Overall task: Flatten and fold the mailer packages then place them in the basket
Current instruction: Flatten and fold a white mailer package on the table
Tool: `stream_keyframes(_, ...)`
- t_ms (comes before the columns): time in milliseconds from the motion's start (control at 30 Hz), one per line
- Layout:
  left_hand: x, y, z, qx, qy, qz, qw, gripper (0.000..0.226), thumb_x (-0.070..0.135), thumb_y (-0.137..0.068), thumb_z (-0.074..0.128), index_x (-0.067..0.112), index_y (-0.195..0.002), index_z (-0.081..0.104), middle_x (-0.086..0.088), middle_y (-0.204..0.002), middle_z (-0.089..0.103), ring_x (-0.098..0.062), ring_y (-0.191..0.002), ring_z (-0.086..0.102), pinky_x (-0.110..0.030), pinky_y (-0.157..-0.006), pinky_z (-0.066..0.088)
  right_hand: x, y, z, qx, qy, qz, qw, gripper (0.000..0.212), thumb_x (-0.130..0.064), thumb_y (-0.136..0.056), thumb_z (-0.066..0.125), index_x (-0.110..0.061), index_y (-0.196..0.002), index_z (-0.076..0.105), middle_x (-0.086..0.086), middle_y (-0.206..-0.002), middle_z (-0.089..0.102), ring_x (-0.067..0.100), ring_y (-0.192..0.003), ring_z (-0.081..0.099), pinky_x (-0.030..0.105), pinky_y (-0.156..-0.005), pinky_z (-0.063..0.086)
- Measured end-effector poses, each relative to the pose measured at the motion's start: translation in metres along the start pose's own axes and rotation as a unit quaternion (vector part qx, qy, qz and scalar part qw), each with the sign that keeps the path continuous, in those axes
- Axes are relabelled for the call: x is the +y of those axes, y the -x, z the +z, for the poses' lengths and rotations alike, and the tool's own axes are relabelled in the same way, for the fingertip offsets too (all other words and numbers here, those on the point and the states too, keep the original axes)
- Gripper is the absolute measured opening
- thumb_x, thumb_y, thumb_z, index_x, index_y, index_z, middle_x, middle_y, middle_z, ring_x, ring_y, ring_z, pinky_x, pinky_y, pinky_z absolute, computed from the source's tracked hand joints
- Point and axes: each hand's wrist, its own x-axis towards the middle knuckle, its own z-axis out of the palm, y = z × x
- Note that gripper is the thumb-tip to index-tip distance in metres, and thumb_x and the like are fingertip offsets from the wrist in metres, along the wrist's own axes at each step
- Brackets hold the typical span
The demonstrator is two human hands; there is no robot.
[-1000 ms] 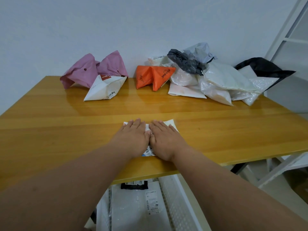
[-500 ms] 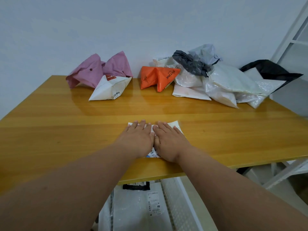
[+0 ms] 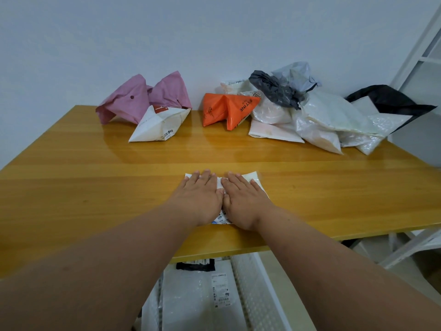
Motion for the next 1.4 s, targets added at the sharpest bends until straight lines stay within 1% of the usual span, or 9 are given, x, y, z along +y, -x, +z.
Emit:
stream_keyframes(467,-0.001,0.008,0.006,0.073,0.044,0.017,0.996,0.062,0.044,-0.105,0.017,0.017,-0.157,-0.002,-0.001,-0.165,-0.005,-0.022,-0.151,-0.009,-0.040,-0.122,-0.001,0.001,0.002,0.003,0.041,-0.038,-0.014,0.998,0.057,-0.037,-0.105,0.018,-0.017,-0.157,0.007,0.000,-0.165,-0.002,0.014,-0.151,-0.004,0.037,-0.121,-0.003)
stream_keyframes(567,-0.006,0.017,0.002,0.131,0.026,0.039,0.990,0.055,0.047,-0.102,0.030,0.019,-0.149,0.026,-0.003,-0.159,0.016,-0.024,-0.146,0.011,-0.041,-0.119,0.016,0.008,0.007,0.002,0.117,-0.130,-0.022,0.984,0.055,-0.036,-0.101,0.043,-0.015,-0.150,0.032,0.005,-0.159,0.020,0.020,-0.146,0.019,0.033,-0.118,0.017)
stream_keyframes(667,-0.008,0.027,-0.008,0.156,-0.023,0.081,0.984,0.038,0.051,-0.099,0.038,0.026,-0.126,0.046,0.001,-0.136,0.036,-0.021,-0.123,0.034,-0.038,-0.104,0.034,0.012,0.015,0.000,0.177,-0.102,-0.025,0.979,0.035,-0.040,-0.096,0.054,-0.017,-0.122,0.055,0.004,-0.129,0.041,0.023,-0.118,0.038,0.035,-0.101,0.038)
stream_keyframes(833,-0.008,0.043,-0.022,0.071,-0.061,0.109,0.990,0.053,0.054,-0.099,0.038,0.024,-0.142,0.042,0.001,-0.145,0.038,-0.020,-0.131,0.035,-0.035,-0.108,0.032,0.008,0.031,-0.012,0.111,-0.047,-0.024,0.992,0.037,-0.041,-0.101,0.042,-0.020,-0.127,0.057,0.003,-0.126,0.050,0.024,-0.118,0.046,0.033,-0.096,0.039)
stream_keyframes(1000,-0.012,0.070,-0.025,-0.033,-0.080,0.109,0.990,0.094,0.073,-0.087,0.041,0.022,-0.157,0.006,0.005,-0.164,0.004,-0.017,-0.149,0.005,-0.038,-0.121,0.015,0.001,0.050,-0.017,0.038,-0.031,-0.017,0.999,0.060,-0.051,-0.099,0.040,-0.019,-0.149,0.037,0.002,-0.152,0.035,0.021,-0.138,0.034,0.036,-0.114,0.030)
stream_keyframes(1100,-0.014,0.079,-0.025,-0.040,-0.083,0.108,0.990,0.102,0.074,-0.082,0.052,0.024,-0.157,0.004,0.004,-0.164,0.003,-0.018,-0.150,0.004,-0.038,-0.121,0.015,-0.005,0.060,-0.017,0.014,-0.028,-0.014,0.999,0.080,-0.061,-0.090,0.049,-0.022,-0.155,0.023,-0.002,-0.158,0.026,0.019,-0.143,0.028,0.036,-0.116,0.027)
stream_keyframes(1233,-0.016,0.090,-0.029,-0.036,-0.083,0.114,0.989,0.106,0.061,-0.078,0.070,0.025,-0.156,0.009,0.004,-0.160,0.014,-0.018,-0.145,0.017,-0.037,-0.117,0.026,-0.009,0.070,-0.020,-0.012,-0.083,-0.008,0.996,0.095,-0.057,-0.074,0.074,-0.022,-0.150,0.028,-0.004,-0.147,0.039,0.017,-0.131,0.040,0.037,-0.109,0.036)
stream_keyframes(1300,-0.014,0.096,-0.033,-0.038,-0.079,0.110,0.990,0.100,0.048,-0.078,0.076,0.024,-0.154,0.015,0.004,-0.155,0.027,-0.019,-0.138,0.031,-0.034,-0.109,0.034,-0.013,0.075,-0.022,-0.031,-0.052,-0.010,0.998,0.093,-0.048,-0.068,0.082,-0.024,-0.143,0.033,-0.004,-0.137,0.044,0.018,-0.121,0.045,0.038,-0.103,0.042)
stream_keyframes(1400,-0.013,0.100,-0.048,-0.040,-0.013,0.093,0.995,0.056,0.035,-0.087,0.066,0.027,-0.136,0.038,0.000,-0.132,0.053,-0.021,-0.112,0.053,-0.034,-0.090,0.046,-0.019,0.078,-0.031,-0.042,-0.029,-0.004,0.999,0.067,-0.028,-0.078,0.074,-0.024,-0.137,0.042,-0.002,-0.130,0.051,0.021,-0.114,0.051,0.035,-0.092,0.047)
